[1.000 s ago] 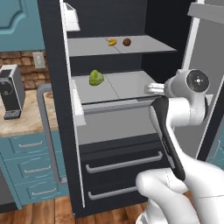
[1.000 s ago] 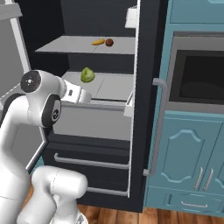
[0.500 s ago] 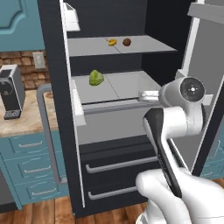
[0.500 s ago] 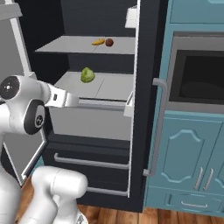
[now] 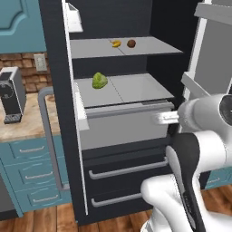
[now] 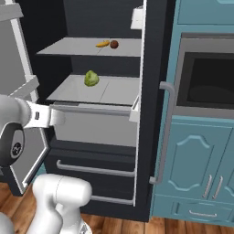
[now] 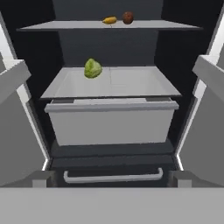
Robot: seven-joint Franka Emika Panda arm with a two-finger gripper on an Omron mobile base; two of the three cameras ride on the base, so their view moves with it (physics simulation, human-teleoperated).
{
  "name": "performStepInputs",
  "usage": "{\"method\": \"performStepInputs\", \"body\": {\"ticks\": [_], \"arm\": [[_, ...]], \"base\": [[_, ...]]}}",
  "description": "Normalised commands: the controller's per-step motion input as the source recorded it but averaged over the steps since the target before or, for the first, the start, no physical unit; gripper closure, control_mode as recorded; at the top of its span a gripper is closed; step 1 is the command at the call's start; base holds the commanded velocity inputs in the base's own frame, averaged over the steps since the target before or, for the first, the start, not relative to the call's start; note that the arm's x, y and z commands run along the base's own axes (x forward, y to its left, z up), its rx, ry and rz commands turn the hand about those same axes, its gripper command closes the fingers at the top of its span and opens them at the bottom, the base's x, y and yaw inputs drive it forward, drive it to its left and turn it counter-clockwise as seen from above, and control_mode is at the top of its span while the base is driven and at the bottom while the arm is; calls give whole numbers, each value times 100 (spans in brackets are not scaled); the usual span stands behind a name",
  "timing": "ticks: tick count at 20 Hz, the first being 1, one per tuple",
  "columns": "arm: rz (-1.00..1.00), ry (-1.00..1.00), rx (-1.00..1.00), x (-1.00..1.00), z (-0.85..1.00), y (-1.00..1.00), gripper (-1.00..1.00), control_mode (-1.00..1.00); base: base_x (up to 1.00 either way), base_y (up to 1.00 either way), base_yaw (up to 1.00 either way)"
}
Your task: Place the pear in the correct fridge rack based on whether it is a fruit or vegetable. Finally, close the fridge door.
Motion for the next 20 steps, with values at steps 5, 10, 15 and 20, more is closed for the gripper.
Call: {"method": "performStepInputs", "body": {"ticks": [5, 10, 15, 20], "arm": [[33, 12, -24, -68, 0, 99, -100, -100], [30, 12, -31, -41, -6, 100, -100, -100], [21, 12, -30, -14, -7, 100, -100, -100], [13, 6, -34, -5, -20, 100, -100, -100]], "base": [[0, 0, 0], [0, 0, 0], [0, 0, 0], [0, 0, 0]]}}
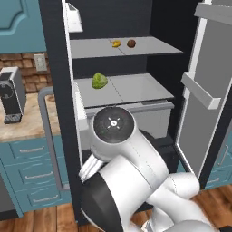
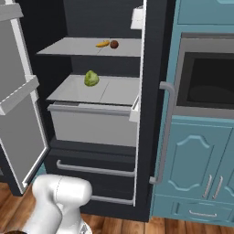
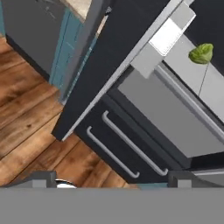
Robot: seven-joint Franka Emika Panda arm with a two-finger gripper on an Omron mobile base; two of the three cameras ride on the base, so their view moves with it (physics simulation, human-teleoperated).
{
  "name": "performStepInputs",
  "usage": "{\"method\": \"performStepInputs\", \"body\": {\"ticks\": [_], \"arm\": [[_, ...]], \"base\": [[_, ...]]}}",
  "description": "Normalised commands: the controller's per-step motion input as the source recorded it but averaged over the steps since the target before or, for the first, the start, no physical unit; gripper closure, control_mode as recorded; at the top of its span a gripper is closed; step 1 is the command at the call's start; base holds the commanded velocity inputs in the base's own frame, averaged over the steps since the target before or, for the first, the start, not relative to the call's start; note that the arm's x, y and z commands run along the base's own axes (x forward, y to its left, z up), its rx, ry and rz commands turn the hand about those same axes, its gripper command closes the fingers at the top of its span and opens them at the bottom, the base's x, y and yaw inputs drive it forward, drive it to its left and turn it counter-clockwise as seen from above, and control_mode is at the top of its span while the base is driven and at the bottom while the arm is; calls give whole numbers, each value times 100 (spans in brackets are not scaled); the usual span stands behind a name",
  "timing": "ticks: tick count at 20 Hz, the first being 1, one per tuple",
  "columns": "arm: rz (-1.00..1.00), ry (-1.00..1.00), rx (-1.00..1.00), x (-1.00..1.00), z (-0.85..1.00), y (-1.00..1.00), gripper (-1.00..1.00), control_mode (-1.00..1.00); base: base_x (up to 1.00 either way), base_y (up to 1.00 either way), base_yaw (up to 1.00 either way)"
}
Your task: Place the pear in the correct fridge rack based on whether it is a fruit or vegetable. Finally, close the fridge door.
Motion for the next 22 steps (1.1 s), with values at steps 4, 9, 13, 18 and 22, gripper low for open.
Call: {"method": "performStepInputs", "body": {"ticks": [4, 9, 13, 18, 22], "arm": [[3, 3, -35, 1, -32, 99, -100, -100], [0, 0, -32, 14, -43, 88, -100, -100], [0, 0, -30, 35, -41, 74, -100, -100], [0, 0, -25, 60, -45, 51, -100, -100], [-3, 0, -24, 53, -54, 43, -100, -100]], "base": [[0, 0, 0], [0, 0, 0], [0, 0, 0], [0, 0, 0], [0, 0, 0]]}}
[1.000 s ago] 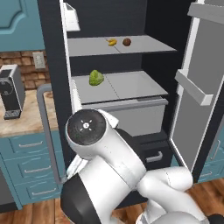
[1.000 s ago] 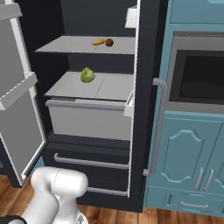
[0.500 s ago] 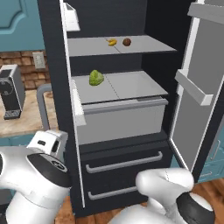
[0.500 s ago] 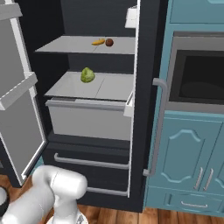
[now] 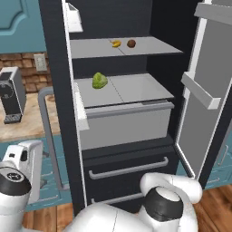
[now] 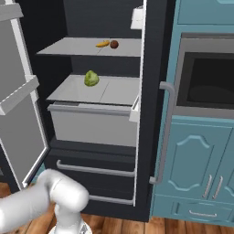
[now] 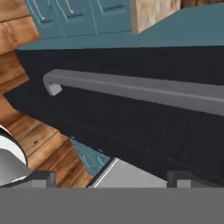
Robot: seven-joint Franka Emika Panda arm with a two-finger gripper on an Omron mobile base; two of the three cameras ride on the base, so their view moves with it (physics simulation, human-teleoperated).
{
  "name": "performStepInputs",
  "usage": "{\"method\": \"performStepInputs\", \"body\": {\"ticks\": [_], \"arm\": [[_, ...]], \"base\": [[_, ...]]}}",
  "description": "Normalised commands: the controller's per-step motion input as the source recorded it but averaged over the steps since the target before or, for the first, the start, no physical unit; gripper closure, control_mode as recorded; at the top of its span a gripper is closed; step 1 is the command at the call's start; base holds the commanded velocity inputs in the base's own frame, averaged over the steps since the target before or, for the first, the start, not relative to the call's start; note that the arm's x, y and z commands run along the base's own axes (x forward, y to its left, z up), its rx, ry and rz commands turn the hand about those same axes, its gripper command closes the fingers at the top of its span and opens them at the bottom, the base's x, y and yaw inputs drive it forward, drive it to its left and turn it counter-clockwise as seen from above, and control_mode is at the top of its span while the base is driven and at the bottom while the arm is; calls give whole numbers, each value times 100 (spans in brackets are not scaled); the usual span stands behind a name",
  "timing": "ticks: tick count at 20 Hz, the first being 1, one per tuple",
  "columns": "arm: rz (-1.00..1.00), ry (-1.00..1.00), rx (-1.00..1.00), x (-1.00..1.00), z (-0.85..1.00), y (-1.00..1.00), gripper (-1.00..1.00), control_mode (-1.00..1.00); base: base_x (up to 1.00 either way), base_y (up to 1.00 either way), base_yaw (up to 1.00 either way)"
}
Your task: Place the pear in the correct fridge rack based on whether it is a fruit or vegetable. Finally, close the fridge door.
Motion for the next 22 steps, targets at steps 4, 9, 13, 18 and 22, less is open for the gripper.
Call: {"method": "performStepInputs", "body": {"ticks": [4, 9, 13, 18, 22], "arm": [[-7, 0, -20, 45, -53, 29, -100, -100], [-2, 0, -17, 42, -48, 18, -100, -100], [-1, 0, -15, 44, -41, 0, -100, -100], [-1, 0, -15, 53, -19, 9, -100, -100], [0, 2, -16, 52, -15, 21, -100, -100]], "base": [[0, 0, 0], [0, 0, 0], [0, 0, 0], [0, 0, 0], [0, 0, 0]]}}
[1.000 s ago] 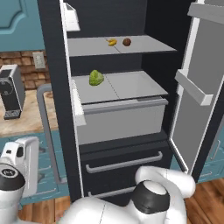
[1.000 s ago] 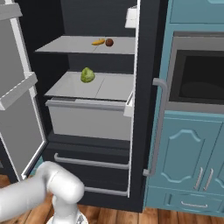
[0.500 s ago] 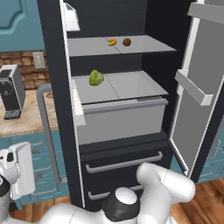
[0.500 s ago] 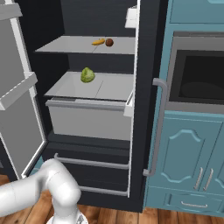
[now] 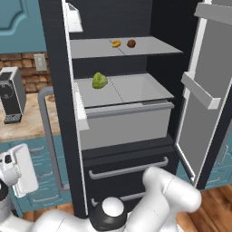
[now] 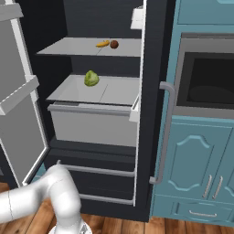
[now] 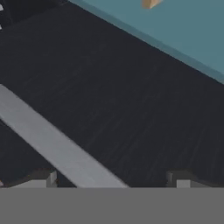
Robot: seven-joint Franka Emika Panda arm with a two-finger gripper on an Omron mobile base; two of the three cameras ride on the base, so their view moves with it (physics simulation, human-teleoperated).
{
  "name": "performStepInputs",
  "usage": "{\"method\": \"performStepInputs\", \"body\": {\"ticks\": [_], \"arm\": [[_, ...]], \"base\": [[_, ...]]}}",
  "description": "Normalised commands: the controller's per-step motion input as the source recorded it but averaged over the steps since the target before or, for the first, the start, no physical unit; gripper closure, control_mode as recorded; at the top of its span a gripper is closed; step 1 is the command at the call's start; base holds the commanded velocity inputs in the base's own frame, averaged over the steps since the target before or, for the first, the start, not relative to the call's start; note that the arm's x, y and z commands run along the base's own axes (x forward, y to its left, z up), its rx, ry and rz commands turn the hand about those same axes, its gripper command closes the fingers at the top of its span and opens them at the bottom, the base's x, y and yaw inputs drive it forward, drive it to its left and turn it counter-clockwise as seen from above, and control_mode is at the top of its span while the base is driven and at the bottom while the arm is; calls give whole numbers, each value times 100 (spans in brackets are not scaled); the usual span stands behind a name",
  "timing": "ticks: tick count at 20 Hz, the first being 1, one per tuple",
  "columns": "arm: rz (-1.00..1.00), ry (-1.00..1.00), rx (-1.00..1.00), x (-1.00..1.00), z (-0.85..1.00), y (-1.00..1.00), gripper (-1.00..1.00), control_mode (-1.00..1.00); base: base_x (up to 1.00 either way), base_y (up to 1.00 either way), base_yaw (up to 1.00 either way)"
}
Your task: Place the pear in the correct fridge rack based on whether it is a fruit or vegetable. Finally, close the fridge door.
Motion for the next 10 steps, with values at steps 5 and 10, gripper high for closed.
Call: {"method": "performStepInputs", "body": {"ticks": [5, 10], "arm": [[-12, 1, -14, 43, -9, 16, -100, -100], [-31, 0, -7, 26, -2, -24, -100, -100]], "base": [[0, 0, 0], [0, 0, 0]]}}
